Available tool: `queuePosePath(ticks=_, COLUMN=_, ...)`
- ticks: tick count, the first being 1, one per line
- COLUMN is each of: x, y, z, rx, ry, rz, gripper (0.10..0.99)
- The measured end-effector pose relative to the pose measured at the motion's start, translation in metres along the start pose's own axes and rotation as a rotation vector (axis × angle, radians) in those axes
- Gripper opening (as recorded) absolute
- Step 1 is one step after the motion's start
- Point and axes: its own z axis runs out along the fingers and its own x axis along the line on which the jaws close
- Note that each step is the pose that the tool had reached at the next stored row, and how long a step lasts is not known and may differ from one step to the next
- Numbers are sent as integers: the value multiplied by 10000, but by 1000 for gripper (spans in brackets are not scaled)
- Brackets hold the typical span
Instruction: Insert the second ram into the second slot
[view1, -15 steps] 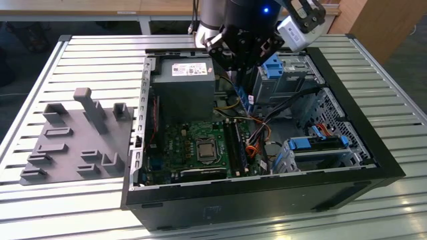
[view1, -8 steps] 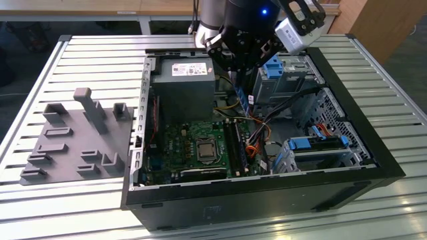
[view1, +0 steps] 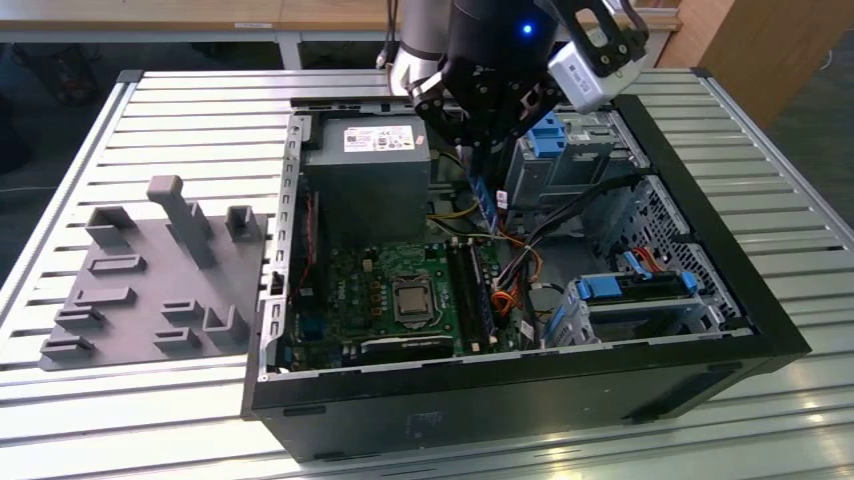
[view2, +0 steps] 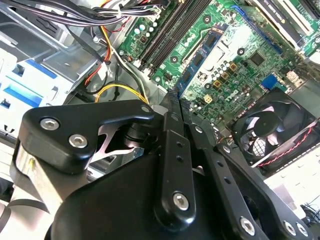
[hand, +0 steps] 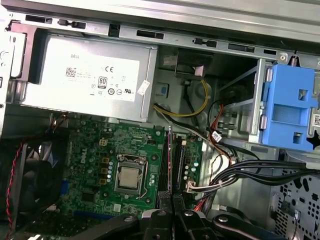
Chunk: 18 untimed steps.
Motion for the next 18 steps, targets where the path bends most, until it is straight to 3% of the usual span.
queuePosePath(ticks=18, x=1, y=-5, z=51, rx=0, ry=0, rz=0, gripper=129)
